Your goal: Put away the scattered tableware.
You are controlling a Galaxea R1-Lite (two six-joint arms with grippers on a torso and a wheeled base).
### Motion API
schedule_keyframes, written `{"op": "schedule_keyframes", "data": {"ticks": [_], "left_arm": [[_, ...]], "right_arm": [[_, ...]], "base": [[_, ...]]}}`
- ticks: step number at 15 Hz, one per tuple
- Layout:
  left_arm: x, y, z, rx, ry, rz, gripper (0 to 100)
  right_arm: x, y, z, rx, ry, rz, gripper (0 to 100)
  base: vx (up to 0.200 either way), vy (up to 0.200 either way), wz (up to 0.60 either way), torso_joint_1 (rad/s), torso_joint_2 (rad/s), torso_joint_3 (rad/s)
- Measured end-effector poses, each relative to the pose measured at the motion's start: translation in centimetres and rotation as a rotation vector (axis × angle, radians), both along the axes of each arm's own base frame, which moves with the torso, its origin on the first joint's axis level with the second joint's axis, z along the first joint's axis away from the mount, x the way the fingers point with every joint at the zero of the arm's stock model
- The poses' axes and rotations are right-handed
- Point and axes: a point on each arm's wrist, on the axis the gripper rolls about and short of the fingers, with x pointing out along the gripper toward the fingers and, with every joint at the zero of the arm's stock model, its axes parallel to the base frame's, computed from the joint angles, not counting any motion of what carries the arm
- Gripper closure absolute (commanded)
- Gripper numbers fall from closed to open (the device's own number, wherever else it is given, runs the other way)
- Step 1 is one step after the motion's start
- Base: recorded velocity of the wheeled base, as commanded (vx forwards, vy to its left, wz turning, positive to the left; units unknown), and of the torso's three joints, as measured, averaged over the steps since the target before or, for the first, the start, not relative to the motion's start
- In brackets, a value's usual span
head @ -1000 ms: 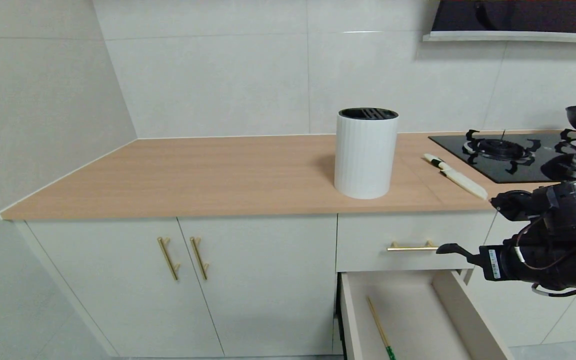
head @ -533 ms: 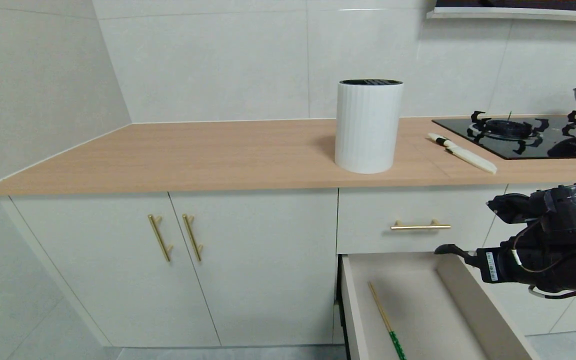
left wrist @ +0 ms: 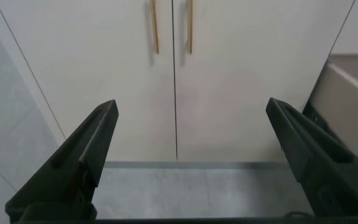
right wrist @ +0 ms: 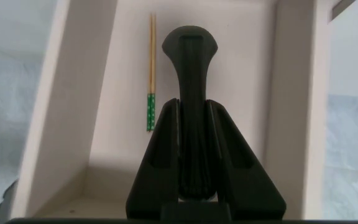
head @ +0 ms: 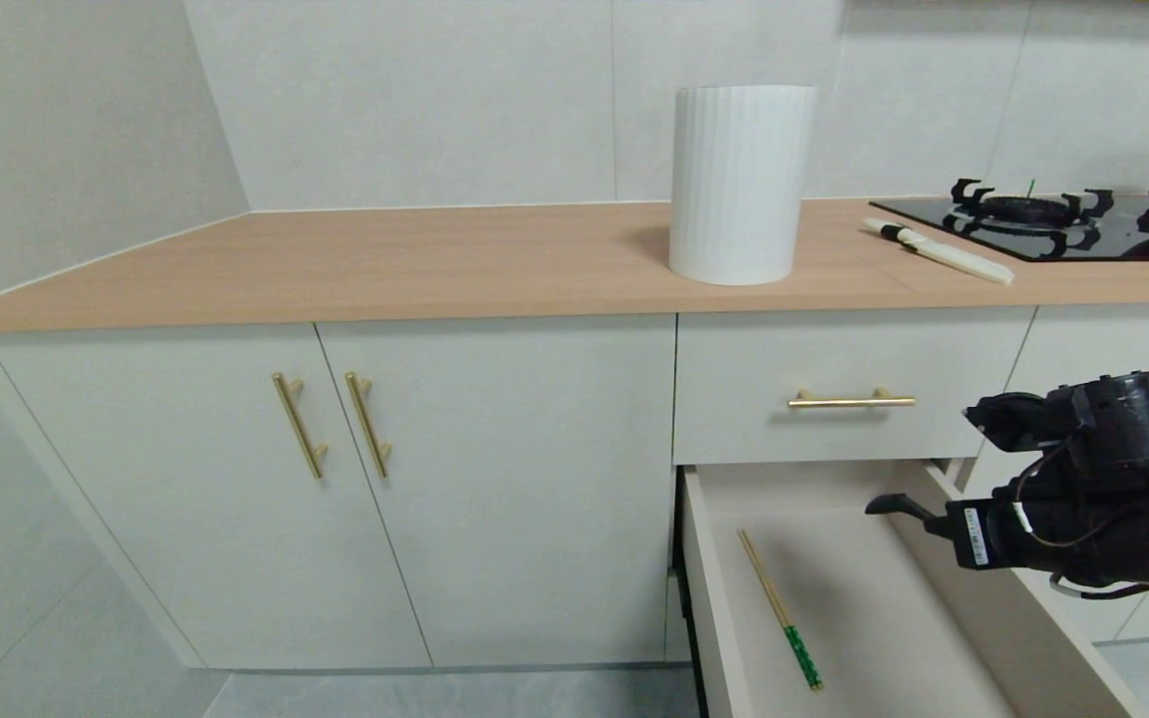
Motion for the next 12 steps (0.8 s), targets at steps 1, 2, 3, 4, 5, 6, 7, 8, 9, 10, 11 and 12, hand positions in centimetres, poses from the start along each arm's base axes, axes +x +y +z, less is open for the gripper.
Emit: {"op": "schedule_keyframes", "data": {"ticks": [1,2,3,4,5,6,7,8,9,10,11,12], "left_arm": [[0.0,0.0,0.0,0.0,0.0,0.0,0],[0.0,0.0,0.0,0.0,0.0,0.0,0],[0.0,0.0,0.0,0.0,0.0,0.0,0],[0.0,0.0,0.0,0.0,0.0,0.0,0],[0.0,0.0,0.0,0.0,0.0,0.0,0],[0.0,0.0,0.0,0.0,0.0,0.0,0],[0.0,0.0,0.0,0.0,0.0,0.0,0],[0.0,0.0,0.0,0.0,0.0,0.0,0],[0.0,0.0,0.0,0.0,0.0,0.0,0],[0.0,0.0,0.0,0.0,0.0,0.0,0],[0.0,0.0,0.0,0.0,0.0,0.0,0],[0.0,0.0,0.0,0.0,0.0,0.0,0]], "right_arm": [[0.0,0.0,-0.1,-0.001,0.002,0.0,100],[0.1,0.0,-0.1,-0.001,0.004,0.0,100],[0.1,0.0,-0.2,-0.001,0.005,0.001,100],[0.1,0.0,-0.2,-0.001,0.005,0.001,100],[0.2,0.0,-0.2,-0.001,0.003,0.001,100],[0.2,0.1,-0.3,-0.001,0.007,0.003,100],[0.2,0.3,-0.5,-0.002,0.011,0.009,100],[0.4,0.5,-0.7,-0.002,0.015,0.016,100],[0.6,0.7,-1.0,-0.003,0.014,0.019,100],[1.1,0.9,-1.4,-0.001,0.003,0.02,100],[1.7,1.3,-1.9,0.006,-0.014,0.02,100],[2.2,1.5,-2.6,0.014,-0.008,0.013,100]], "base": [[0.0,0.0,0.0,-0.032,0.1,0.036],[0.0,0.0,0.0,-0.017,0.05,0.036],[0.0,0.0,0.0,0.0,0.0,0.0],[0.0,0.0,0.0,0.0,0.0,0.0],[0.0,0.0,0.0,0.0,0.0,0.0],[0.0,0.0,0.0,0.0,0.0,0.0],[0.0,0.0,0.0,0.0,0.0,0.0],[0.0,0.0,0.0,0.0,0.0,0.0],[0.0,0.0,0.0,0.0,0.0,0.0],[0.0,0.0,0.0,0.0,0.0,0.0],[0.0,0.0,0.0,0.0,0.0,0.0],[0.0,0.0,0.0,0.0,0.0,0.0]]}}
